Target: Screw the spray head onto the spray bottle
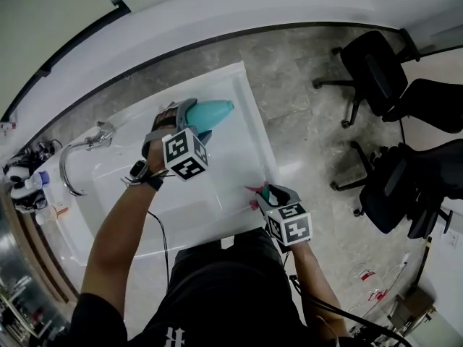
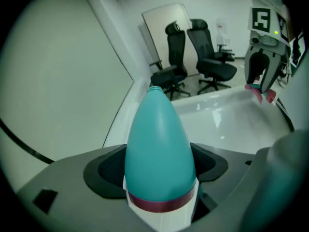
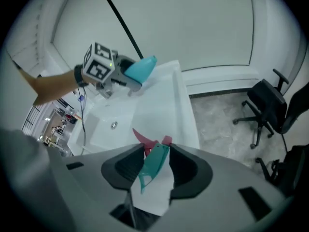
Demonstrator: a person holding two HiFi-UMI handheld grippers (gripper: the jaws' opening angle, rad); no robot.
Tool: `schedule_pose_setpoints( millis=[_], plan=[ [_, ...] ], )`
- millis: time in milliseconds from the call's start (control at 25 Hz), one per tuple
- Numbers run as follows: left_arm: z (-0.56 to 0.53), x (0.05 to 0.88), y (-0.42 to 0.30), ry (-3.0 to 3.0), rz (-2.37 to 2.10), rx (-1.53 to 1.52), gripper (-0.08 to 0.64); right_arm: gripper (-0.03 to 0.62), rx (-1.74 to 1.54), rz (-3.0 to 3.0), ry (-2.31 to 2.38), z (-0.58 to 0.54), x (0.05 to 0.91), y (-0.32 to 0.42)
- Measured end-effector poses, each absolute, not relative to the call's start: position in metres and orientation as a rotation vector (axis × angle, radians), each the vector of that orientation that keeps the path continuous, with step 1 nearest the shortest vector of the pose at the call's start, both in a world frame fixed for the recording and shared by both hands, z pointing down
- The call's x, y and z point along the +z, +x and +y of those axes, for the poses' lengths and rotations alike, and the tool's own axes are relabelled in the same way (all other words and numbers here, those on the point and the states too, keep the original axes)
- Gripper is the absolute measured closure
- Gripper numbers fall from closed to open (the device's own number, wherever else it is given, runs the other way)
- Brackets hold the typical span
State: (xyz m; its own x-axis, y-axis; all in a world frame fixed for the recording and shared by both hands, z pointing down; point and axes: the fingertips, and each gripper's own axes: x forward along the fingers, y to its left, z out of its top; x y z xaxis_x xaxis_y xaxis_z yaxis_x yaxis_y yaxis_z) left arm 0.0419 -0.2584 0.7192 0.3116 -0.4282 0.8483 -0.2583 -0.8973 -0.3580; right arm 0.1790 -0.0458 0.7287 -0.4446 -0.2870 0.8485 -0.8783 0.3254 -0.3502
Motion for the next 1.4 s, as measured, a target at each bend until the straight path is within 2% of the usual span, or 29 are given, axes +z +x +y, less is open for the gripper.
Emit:
schedule_pose_setpoints(
  millis=[200, 400, 560, 960, 1400],
  plan=[
    [-0.199, 0.641, 0.051, -2.791, 0.759, -1.272, 0.164, 0.439, 0.89, -2.158, 1.117, -0.08, 0.597, 0.181],
    [-0.148, 0.561, 0.067, -3.025, 0.844, -0.839, 0.164, 0.439, 0.433, -2.349, 1.262, -0.121, 0.457, 0.191],
    [-0.125, 0.525, 0.071, -3.053, 0.897, -0.683, 0.164, 0.439, 0.219, -2.305, 1.346, -0.131, 0.394, 0.198],
    [-0.117, 0.484, 0.062, -2.944, 0.952, -0.602, 0.164, 0.439, -0.024, -2.325, 1.44, -0.137, 0.334, 0.181],
    [-0.121, 0.479, 0.058, -2.924, 0.965, -0.617, 0.164, 0.439, 0.006, -2.298, 1.443, -0.131, 0.335, 0.181]
  ],
)
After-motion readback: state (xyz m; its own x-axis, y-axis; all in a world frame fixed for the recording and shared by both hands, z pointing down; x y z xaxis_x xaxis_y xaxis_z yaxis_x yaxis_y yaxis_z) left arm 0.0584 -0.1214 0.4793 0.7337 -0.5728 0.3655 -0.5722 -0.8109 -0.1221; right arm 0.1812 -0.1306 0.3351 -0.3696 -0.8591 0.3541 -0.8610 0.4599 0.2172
